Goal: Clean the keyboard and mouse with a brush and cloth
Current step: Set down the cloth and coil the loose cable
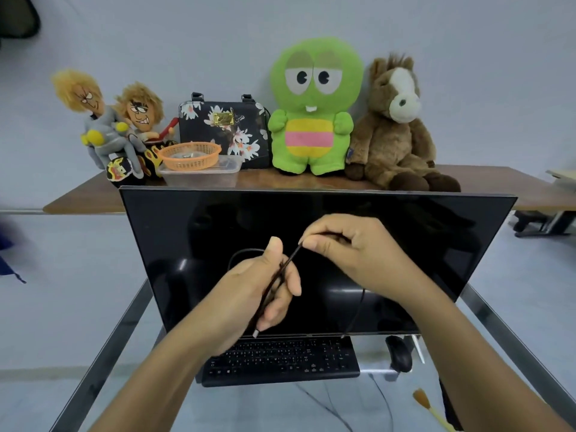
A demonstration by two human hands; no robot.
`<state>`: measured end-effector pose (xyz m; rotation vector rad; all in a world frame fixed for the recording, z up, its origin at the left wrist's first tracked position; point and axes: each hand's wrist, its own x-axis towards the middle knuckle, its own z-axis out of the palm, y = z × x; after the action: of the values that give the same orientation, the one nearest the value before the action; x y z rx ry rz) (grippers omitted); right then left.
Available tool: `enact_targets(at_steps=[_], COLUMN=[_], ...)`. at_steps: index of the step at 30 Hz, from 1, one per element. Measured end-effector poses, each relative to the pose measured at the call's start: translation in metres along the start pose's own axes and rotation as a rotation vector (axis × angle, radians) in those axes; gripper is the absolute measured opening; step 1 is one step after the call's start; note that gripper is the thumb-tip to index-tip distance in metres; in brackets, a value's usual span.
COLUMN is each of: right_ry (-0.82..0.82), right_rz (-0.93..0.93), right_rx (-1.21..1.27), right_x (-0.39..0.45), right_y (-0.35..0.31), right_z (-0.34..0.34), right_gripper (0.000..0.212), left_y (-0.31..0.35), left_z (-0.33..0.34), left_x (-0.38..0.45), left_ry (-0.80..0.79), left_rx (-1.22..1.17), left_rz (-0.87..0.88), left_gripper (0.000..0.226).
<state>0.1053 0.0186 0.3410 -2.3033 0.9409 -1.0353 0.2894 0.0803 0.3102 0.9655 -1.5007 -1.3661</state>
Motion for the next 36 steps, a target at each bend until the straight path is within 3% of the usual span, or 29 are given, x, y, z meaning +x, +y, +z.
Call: enact_targets(at_steps=[3,8,10,13,16,19,22,24,26,28,33,36], right_ry=[0.001,0.038,-0.024,-0.205,-0.256,-0.317,-0.343,-0.314,-0.245,-0.151,0.006,-0.028], right_rz=[0.007,0.038,0.104,0.166,0.246,0.258,0.185,0.11,0.039,-0.003,0.04,0.188], right_rx=[0.04,0.272,0.381,0.335,0.395,0.195,-0.028,-0.109,-0.145,-0.09,0.144,0.476], right_x=[0.006,0.01,0.003,-0.016,-0.028,-0.03,-0.03,-0.027,-0.02,-0.01,0.02,0.022], right_y=[0.003,0.001,-0.001,-0.003,-0.007,0.0,0.001,-0.003,-0.009,-0.012,-0.008,0.005], right_z=[-0.007,0.007,0.02,0.043,0.054,0.056,0.049,0.038,0.026,0.014,0.001,0.028], right_gripper=[0.012,0.01,0.013,0.023,0.056,0.029,0.021,0.017,0.011,0.007,0.007,0.013], left_y=[0.015,0.025,0.027,0.031,0.03,0.026,0.01,-0.001,-0.012,-0.024,-0.028,-0.013], left_z=[0.018,0.035,0.038,0.03,0.011,-0.007,-0.019,-0.023,-0.022,-0.016,0.011,0.018], left_x=[-0.009,-0.014,-0.008,0.01,0.022,0.031,0.04,0.042,0.04,0.034,0.019,0.019], left_ry=[-0.057,-0.311,-0.354,-0.37,-0.211,0.102,0.368,0.453,0.393,0.215,-0.231,-0.333], left_rx=[-0.073,-0.308,-0.425,-0.645,-0.734,-0.614,-0.136,0.258,0.438,0.396,-0.16,-0.458], left_rz=[-0.046,-0.088,-0.048,0.013,0.009,0.007,0.065,0.132,0.158,0.1,-0.024,-0.012], left_gripper=[0.046,0.046,0.046,0.046,0.044,0.041,0.04,0.039,0.04,0.049,0.076,0.072])
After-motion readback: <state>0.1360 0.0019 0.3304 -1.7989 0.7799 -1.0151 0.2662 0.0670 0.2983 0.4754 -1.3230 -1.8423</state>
